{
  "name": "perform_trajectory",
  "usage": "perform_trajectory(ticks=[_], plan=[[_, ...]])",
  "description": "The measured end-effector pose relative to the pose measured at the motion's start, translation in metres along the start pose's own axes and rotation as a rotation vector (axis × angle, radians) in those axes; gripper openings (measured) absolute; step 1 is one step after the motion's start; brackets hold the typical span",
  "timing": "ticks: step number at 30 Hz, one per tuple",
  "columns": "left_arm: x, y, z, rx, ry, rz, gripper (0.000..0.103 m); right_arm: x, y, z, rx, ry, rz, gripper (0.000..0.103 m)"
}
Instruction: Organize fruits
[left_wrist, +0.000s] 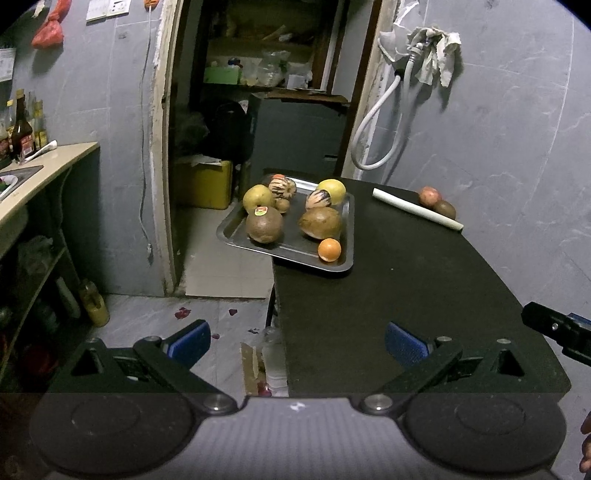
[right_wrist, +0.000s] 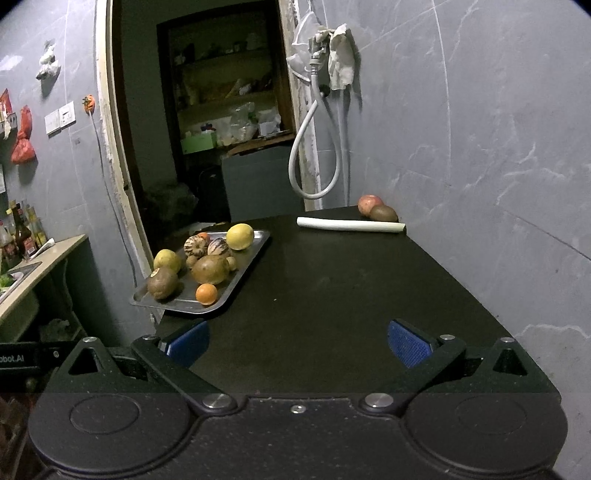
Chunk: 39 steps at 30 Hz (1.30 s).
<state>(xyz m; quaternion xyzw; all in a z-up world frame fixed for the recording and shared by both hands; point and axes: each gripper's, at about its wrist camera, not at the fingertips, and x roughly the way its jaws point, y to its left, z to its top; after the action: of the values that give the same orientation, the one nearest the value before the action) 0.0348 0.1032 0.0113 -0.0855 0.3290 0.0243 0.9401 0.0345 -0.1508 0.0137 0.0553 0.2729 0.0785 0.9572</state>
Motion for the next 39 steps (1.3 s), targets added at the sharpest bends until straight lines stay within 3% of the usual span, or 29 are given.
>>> perform_trajectory(ticks=[39], plan=[[0.003, 0.001, 0.002, -0.001, 0.002, 0.004, 0.102, 0.011, -0.003, 0.000, 0.019, 0.019, 0.010, 0.102]])
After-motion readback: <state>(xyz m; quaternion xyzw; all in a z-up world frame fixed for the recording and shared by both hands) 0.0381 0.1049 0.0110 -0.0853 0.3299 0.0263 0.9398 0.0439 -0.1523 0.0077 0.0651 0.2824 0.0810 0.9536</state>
